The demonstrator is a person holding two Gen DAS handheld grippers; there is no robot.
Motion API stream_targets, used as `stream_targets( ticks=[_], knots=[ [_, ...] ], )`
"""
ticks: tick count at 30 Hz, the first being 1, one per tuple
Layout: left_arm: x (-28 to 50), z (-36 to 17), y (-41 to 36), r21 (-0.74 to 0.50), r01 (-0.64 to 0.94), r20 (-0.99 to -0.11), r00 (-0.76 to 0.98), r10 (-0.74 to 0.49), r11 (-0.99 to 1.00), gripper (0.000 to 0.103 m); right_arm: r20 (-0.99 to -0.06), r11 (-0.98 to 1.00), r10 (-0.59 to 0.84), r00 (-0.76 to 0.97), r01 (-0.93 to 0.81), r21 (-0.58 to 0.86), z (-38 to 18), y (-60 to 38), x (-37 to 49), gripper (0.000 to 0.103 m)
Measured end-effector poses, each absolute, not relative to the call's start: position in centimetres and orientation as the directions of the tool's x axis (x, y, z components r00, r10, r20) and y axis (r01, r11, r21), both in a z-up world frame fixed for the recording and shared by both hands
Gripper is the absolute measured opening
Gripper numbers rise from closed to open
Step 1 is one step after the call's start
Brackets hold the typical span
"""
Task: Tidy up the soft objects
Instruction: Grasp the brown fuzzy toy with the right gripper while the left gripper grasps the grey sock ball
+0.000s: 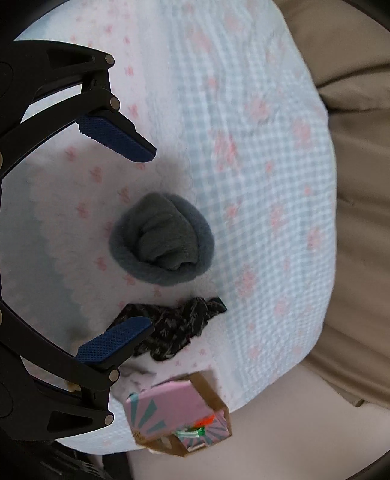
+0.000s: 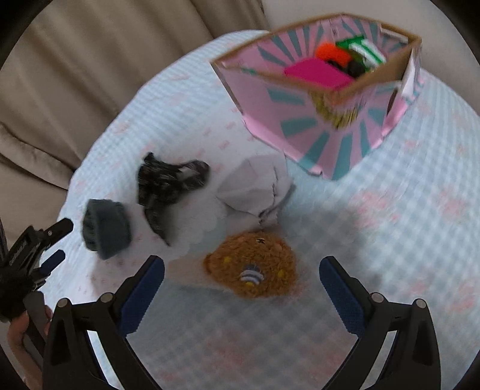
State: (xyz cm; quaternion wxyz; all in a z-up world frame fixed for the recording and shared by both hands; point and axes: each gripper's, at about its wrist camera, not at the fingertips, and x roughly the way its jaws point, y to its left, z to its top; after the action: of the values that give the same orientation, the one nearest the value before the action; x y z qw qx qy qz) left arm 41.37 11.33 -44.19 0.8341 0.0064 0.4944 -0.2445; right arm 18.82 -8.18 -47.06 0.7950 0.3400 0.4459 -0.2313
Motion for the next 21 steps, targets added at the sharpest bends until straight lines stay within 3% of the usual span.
stream_targets(
  ticks=[4, 9, 10, 11, 13, 17, 21],
  knots=[
    [42.6, -46.7, 9.9, -0.227, 0.424, -0.833, 0.381, -0.400, 0.877, 0.103, -0.880, 0.659, -0.057, 0.472, 0.680, 0.322, -49.0, -8.3, 19.3, 0.082],
    [44.0, -48.4, 9.0, -0.226, 0.415, -0.840, 0.375, -0.392, 0.881, 0.102, -0.881, 0.633, -0.045, 0.470, 0.696, 0.339, -50.4, -8.3, 19.1, 0.075],
    [44.2, -48.6, 8.9, -0.227, 0.414, -0.840, 0.375, -0.392, 0.881, 0.097, -0.879, 0.638, -0.043, 0.474, 0.690, 0.341, -50.4, -8.3, 19.1, 0.067],
    [44.5, -48.9, 8.7, -0.227, 0.416, -0.842, 0.371, -0.392, 0.881, 0.083, -0.876, 0.643, -0.028, 0.481, 0.679, 0.353, -50.4, -8.3, 19.3, 0.065],
    [44.8, -49.3, 8.4, -0.234, 0.423, -0.850, 0.349, -0.395, 0.876, 0.069, -0.879, 0.646, -0.013, 0.477, 0.675, 0.357, -50.5, -8.5, 19.5, 0.062],
    [44.8, -49.3, 8.2, -0.226, 0.434, -0.845, 0.359, -0.397, 0.872, 0.057, -0.880, 0.641, 0.003, 0.474, 0.675, 0.366, -50.6, -8.9, 19.6, 0.058],
    [44.5, -49.1, 8.0, -0.213, 0.439, -0.846, 0.363, -0.390, 0.873, 0.052, -0.881, 0.648, 0.015, 0.473, 0.667, 0.369, -50.6, -9.1, 19.8, 0.054]
  ],
)
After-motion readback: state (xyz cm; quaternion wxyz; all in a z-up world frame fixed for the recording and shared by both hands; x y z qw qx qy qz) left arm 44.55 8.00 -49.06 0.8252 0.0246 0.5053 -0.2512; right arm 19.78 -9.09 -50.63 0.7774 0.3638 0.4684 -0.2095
